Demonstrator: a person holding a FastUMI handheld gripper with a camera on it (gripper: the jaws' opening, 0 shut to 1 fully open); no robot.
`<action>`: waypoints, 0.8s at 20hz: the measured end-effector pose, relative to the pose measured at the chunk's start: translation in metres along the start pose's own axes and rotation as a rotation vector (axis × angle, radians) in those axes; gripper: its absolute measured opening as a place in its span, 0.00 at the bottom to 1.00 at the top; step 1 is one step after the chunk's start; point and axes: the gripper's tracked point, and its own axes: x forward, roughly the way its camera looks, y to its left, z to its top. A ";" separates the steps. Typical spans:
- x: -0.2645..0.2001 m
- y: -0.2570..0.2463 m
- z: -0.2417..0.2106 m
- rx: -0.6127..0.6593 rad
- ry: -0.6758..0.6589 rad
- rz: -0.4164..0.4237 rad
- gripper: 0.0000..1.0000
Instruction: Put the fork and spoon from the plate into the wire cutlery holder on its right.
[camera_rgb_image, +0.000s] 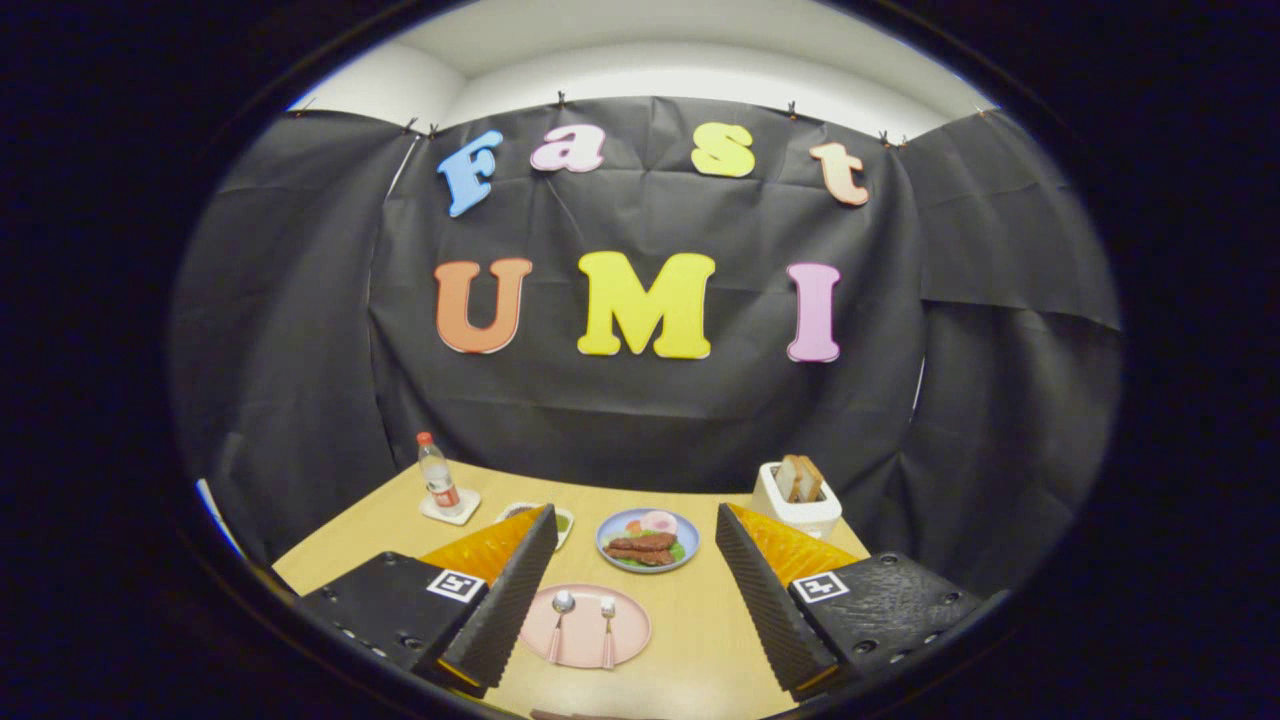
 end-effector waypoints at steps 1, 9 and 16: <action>0.007 0.002 -0.011 -0.005 0.026 0.002 0.95; 0.074 0.019 -0.140 -0.029 0.286 -0.004 0.93; 0.116 0.029 -0.242 -0.057 0.521 -0.004 0.82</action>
